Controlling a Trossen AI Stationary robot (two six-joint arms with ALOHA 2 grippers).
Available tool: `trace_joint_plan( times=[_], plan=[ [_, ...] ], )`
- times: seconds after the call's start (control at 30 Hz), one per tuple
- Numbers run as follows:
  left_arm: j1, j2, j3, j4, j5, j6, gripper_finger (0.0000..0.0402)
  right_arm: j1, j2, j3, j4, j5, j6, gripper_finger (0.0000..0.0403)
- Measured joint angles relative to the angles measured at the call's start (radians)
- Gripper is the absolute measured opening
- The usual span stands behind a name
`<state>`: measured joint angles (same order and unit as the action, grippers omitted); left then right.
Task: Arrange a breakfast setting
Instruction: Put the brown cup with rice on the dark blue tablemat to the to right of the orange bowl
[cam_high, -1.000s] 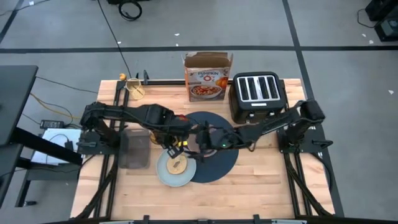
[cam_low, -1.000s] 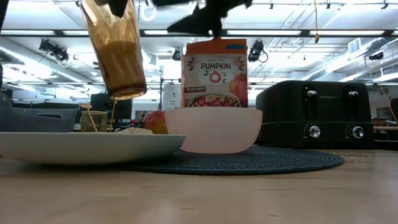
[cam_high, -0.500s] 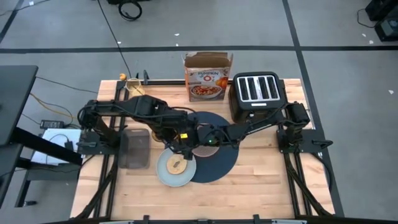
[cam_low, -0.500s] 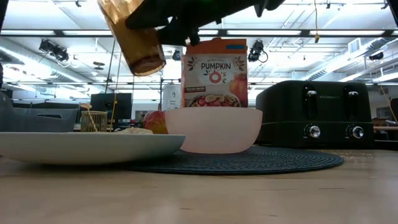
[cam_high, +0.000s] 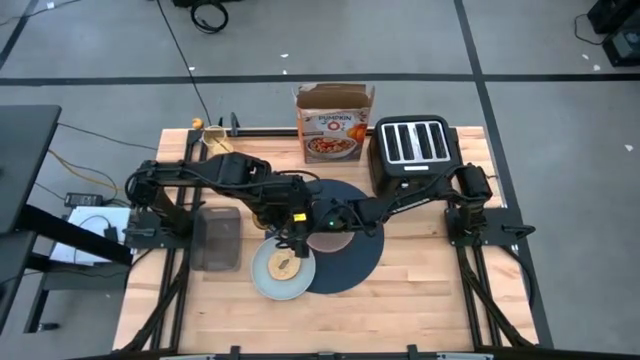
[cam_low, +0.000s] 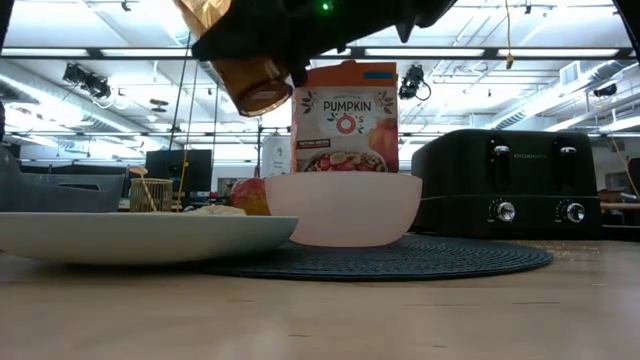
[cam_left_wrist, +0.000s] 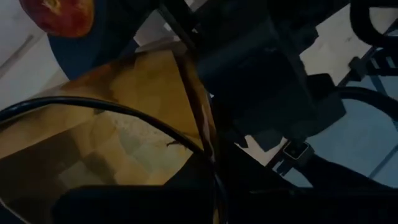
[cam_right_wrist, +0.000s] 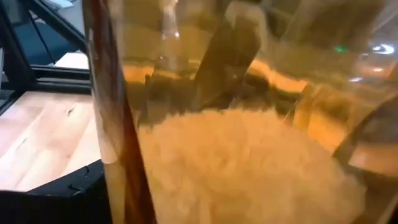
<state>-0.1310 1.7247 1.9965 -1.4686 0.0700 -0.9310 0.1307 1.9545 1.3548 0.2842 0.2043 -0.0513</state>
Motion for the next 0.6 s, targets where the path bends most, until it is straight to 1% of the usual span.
trace_joint_plan(
  times=[0.17, 0.27, 0.4, 0.5, 0.6],
  plan=[
    [0.0, 0.007, 0.0, -0.015, 0.009, 0.001, 0.001, 0.0, 0.0, 0.0, -0.008, 0.0, 0.013, 0.0395],
    [-0.002, 0.011, 0.0, -0.051, 0.01, 0.0, 0.001, 0.0, 0.0, 0.0, -0.009, 0.0, 0.006, 0.0392],
    [-0.004, 0.012, 0.0, -0.038, 0.009, 0.002, 0.001, 0.0, -0.004, 0.0, -0.008, 0.0, 0.01, 0.0388],
    [-0.004, 0.012, 0.0, -0.03, -0.003, 0.001, 0.0011, 0.0, -0.004, 0.0, -0.008, -0.004, 0.024, 0.0378],
    [-0.004, 0.012, 0.0, -0.03, -0.003, 0.007, 0.0012, 0.0, -0.004, 0.0, -0.008, -0.011, 0.032, 0.0359]
  ],
)
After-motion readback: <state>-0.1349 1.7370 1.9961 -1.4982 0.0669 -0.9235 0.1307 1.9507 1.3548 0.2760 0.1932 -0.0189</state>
